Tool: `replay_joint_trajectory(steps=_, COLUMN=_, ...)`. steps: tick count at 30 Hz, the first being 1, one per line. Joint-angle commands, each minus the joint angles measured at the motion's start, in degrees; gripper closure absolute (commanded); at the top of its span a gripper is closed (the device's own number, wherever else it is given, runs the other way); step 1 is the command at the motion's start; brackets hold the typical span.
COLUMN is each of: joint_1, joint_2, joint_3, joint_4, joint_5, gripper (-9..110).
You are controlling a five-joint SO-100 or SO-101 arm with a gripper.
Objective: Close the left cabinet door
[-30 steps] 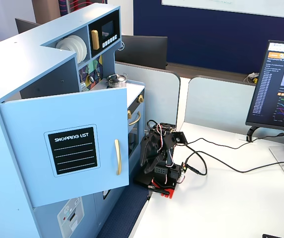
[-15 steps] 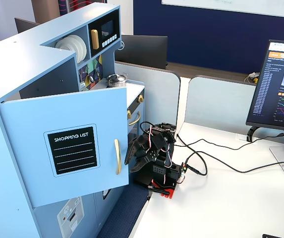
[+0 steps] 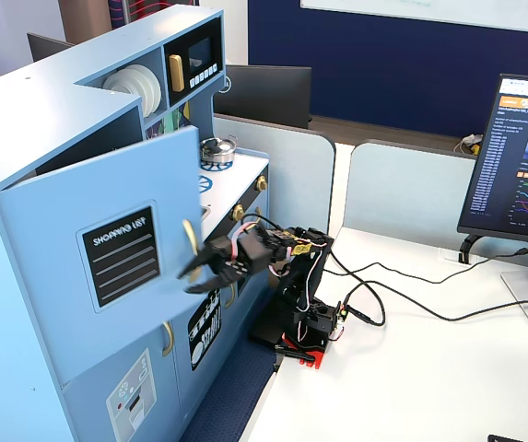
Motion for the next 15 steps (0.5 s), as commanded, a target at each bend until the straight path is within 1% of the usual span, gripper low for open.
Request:
replay_joint_trajectory(steps=1, joint_1=6.06, joint_2=3.16, joint_3=-0.26, joint_4=-0.35, joint_5=5.8, gripper=101)
replay_joint_trajectory(steps=9, joint_1=14.85, joint_2=2.46, joint_3=-0.35, joint_4=-0.44, joint_5=14.5, gripper=101)
replay_joint_trajectory(steps=15, joint_1=22.32, joint_2=-2.11, joint_3=-3.69, joint_4=-2.02, joint_5=20.74, gripper=101)
